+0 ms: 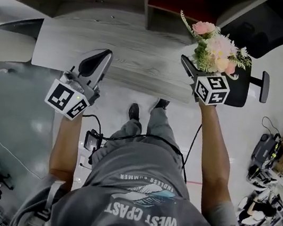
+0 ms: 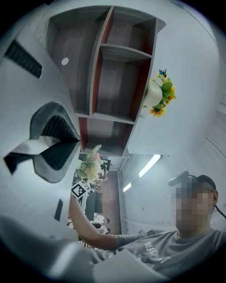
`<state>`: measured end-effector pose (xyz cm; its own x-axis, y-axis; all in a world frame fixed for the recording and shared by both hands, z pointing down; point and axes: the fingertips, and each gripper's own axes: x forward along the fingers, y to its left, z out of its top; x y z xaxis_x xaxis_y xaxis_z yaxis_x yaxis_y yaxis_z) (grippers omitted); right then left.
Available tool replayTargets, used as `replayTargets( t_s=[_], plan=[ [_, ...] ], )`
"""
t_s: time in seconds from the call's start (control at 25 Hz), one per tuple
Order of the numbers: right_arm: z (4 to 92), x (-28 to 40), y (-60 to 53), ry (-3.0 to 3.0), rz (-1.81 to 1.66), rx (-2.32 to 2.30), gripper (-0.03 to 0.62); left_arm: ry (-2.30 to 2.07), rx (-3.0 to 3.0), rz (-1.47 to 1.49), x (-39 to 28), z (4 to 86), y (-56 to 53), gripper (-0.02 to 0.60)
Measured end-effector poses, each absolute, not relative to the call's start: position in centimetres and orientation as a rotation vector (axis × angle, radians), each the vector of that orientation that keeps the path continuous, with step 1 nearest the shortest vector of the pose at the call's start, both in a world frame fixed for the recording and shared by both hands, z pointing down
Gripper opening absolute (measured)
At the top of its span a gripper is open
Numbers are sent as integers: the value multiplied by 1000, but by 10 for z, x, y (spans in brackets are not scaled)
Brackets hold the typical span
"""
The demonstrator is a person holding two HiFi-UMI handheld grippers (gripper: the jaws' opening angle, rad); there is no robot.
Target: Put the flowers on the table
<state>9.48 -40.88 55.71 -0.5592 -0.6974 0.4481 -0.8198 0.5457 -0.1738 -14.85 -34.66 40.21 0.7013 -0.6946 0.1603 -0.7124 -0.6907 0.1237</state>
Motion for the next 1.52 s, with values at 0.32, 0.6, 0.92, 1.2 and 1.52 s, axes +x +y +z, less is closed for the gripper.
replayTargets(
  t_s=[0.32, 0.6, 0.92, 1.2, 1.52],
  plan=[
    [590, 91, -414, -2441, 508, 1218, 342, -1153, 2701, 176, -148, 414, -347, 15],
    [612, 94, -418, -2428, 473, 1196, 342, -1164, 2676, 215, -146, 425, -346, 15],
    [627, 95, -427, -2413, 437, 1187, 342, -1164, 2661, 231, -145, 433, -351, 15],
    [638, 94, -429, -2404, 416, 1179, 342, -1160, 2654, 244, -142, 439, -352, 15],
    [647, 103, -432, -2393, 397, 1168, 344, -1148, 2650, 253, -130, 444, -358, 15]
  ],
)
